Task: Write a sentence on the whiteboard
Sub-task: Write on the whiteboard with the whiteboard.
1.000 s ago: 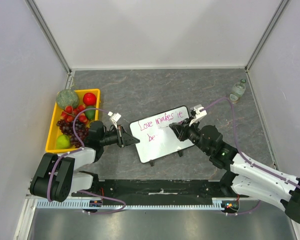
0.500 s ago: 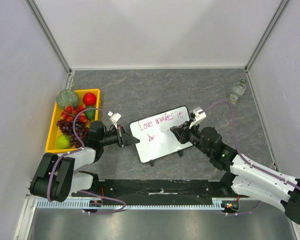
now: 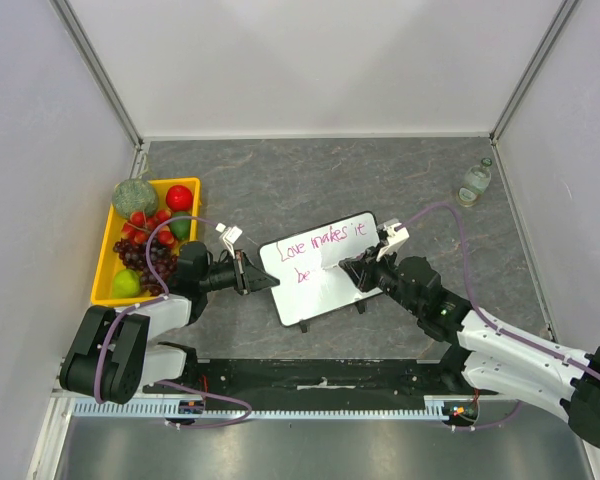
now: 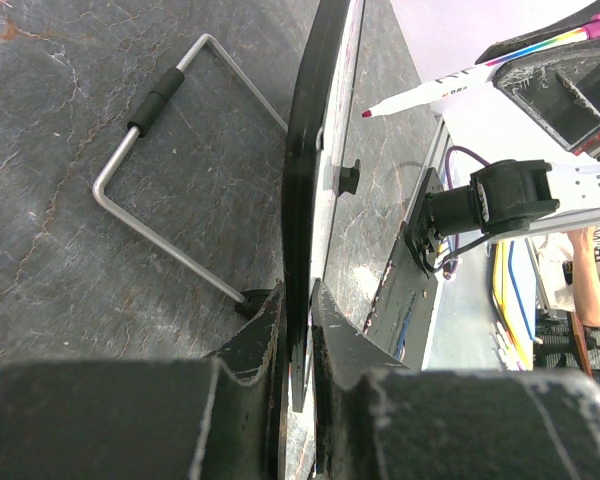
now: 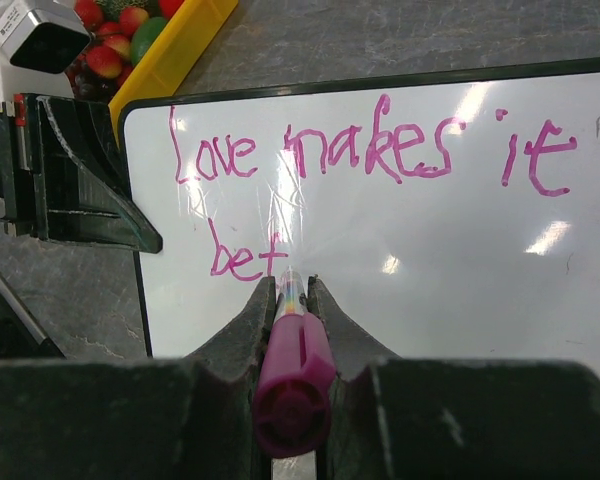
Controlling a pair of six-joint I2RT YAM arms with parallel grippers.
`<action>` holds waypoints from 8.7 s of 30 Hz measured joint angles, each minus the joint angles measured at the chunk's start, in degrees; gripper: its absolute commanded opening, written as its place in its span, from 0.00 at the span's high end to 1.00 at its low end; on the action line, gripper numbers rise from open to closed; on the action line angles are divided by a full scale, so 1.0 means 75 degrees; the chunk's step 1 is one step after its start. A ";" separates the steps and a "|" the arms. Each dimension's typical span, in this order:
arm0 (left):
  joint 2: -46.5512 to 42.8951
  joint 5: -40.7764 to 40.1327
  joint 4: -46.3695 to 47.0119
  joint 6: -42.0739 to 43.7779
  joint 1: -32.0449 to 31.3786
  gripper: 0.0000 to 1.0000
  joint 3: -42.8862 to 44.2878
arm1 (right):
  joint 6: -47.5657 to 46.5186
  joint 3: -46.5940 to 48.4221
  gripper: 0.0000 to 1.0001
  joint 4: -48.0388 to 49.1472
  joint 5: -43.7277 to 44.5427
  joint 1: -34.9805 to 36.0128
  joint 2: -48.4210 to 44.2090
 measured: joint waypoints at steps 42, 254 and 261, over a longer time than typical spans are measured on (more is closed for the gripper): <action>0.0000 -0.0003 0.0000 0.0000 0.0000 0.98 0.0000 | 0.0000 0.0000 1.00 -0.0017 0.0670 -0.0009 0.0105; 0.0000 -0.0003 -0.0003 -0.0003 0.0000 0.98 0.0000 | -0.0347 -0.0064 1.00 -0.0600 0.0414 -0.0227 -0.0256; 0.0000 -0.0003 0.0000 -0.0003 0.0000 0.98 0.0000 | -0.0373 -0.0009 1.00 -0.0708 0.0510 -0.0227 -0.0268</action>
